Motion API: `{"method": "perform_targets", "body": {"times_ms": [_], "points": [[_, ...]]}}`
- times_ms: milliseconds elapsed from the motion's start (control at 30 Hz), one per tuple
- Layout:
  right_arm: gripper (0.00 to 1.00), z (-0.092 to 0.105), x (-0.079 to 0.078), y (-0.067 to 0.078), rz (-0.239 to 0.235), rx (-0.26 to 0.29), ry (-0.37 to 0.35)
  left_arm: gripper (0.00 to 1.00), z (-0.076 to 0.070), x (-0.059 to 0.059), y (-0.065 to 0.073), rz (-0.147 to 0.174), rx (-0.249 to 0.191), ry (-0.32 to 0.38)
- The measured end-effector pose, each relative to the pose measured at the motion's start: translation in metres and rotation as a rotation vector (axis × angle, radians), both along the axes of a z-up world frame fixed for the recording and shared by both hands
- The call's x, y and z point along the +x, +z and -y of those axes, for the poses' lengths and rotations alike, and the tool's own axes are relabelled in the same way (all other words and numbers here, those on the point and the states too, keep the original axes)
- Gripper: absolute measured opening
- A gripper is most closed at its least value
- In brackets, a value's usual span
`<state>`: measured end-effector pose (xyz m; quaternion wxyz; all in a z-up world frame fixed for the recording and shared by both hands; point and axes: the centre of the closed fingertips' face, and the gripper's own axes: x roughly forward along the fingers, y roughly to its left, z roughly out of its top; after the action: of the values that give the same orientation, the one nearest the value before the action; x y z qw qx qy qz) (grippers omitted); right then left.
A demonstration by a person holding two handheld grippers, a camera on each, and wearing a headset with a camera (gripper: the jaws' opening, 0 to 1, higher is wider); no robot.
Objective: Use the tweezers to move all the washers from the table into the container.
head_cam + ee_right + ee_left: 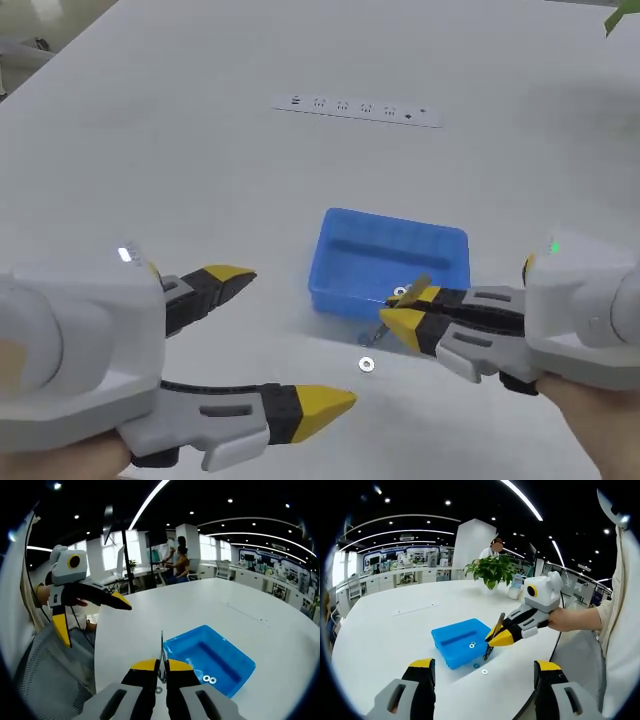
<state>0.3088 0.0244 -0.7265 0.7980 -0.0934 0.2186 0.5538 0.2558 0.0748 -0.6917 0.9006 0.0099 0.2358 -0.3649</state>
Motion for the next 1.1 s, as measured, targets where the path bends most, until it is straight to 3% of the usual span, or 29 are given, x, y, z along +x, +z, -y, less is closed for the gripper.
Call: {"method": "perform_targets", "body": {"times_ms": [233,533,800,1100], "points": [[0.02,0.000,0.021,0.013,0.036,0.013,-0.029,0.82,-0.002,-0.001,0.000,0.000,-0.003,0.009],[0.02,-0.002,0.054,0.014,0.018,0.045,-0.090,0.82,-0.002,-0.001,0.001,0.004,-0.001,0.009],[0.02,-0.001,0.073,-0.011,-0.026,0.005,-0.114,0.82,-0.002,0.000,0.002,0.003,0.000,0.006],[0.02,-0.003,0.078,-0.031,-0.060,-0.031,-0.110,0.82,-0.004,-0.001,0.002,0.000,0.003,0.013]]}}
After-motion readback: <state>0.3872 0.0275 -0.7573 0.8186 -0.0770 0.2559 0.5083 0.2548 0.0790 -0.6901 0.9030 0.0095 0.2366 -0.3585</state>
